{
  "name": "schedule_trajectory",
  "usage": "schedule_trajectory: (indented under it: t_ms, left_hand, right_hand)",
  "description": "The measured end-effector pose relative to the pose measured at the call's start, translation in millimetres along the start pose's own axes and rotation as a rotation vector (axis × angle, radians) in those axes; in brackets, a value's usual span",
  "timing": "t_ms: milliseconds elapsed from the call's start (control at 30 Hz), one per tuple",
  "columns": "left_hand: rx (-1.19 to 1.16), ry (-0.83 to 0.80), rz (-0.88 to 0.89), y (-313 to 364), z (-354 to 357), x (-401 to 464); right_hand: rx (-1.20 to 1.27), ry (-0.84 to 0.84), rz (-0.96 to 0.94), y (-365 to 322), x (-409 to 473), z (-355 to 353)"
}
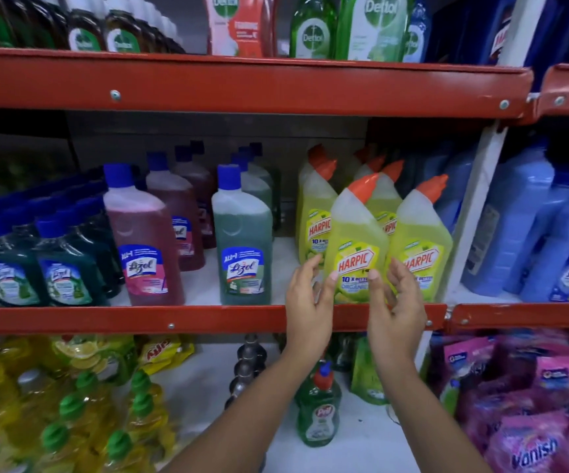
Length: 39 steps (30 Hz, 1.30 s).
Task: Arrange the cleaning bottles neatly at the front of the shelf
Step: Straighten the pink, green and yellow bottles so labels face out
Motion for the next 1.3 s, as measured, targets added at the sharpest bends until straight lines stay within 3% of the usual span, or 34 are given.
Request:
schedule_trajectory:
  t_ms: [367,1300]
  left_hand:
    - [-0.023,0.127,-0.015,-6.9,21.2,3.9]
    - [-0.009,0.172,0.001,-2.3,-0.8,15.0]
  right_hand:
    - [-0.061,-0.108,-0.004,13.8,6.0,3.5]
    - [0.006,-0.218,0.009,3.6,0.2,22.0]
Point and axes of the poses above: each hand's wrist, its own x-axis towards the middle knuckle, its own z-axis out of the palm, y = z × x, the point moved 1 cm from there along x, towards the middle knuckle, and after that the axes turned 12 degrees about -z, right-handed, at the moved point
